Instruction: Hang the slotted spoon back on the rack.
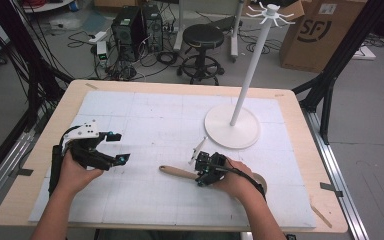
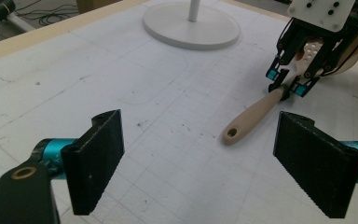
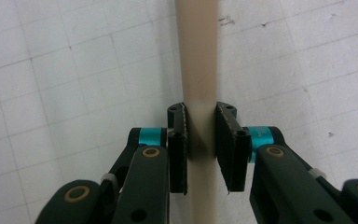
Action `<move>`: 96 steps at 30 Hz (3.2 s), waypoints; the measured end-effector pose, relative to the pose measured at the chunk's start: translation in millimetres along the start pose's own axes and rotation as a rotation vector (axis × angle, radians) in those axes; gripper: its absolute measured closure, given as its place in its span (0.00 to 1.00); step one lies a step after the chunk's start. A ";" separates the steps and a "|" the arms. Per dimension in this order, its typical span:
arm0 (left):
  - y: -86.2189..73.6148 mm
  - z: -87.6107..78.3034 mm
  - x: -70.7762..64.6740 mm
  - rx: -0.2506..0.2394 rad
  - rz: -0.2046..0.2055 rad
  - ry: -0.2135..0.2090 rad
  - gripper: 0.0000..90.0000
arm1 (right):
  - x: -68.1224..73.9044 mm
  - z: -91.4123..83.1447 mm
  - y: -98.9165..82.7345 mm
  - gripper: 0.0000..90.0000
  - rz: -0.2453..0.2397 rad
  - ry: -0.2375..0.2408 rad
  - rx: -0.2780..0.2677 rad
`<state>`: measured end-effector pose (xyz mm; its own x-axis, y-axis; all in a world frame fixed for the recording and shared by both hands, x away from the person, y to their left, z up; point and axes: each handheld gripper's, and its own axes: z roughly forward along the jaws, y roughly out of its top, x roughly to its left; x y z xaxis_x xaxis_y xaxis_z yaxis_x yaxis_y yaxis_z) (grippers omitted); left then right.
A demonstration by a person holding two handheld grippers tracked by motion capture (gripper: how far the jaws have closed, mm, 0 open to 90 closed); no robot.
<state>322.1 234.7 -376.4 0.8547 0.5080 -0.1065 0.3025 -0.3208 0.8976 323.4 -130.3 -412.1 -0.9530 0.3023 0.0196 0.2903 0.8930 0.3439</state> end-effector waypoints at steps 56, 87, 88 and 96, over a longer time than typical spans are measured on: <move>0.1 0.4 -2.4 -0.002 0.000 0.000 0.19 | -30.7 -189.1 -43.7 0.85 0.175 -0.119 -0.600; -1.3 -0.1 -1.5 0.008 -0.004 0.005 0.19 | -65.1 -251.6 -74.8 0.84 0.241 -0.234 -0.660; -1.3 0.1 -1.5 0.009 -0.004 0.005 0.19 | -67.9 -253.4 -75.4 0.84 0.236 -0.247 -0.661; -2.9 -0.4 -0.1 0.008 -0.013 0.002 0.19 | -80.1 -266.0 -78.5 0.84 0.269 -0.276 -0.664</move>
<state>321.0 235.9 -378.8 0.8498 0.5139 -0.1175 0.3170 -0.3200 0.8928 353.9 -313.3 -190.9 -0.7755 0.6309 -0.0229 0.3131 0.4159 0.8538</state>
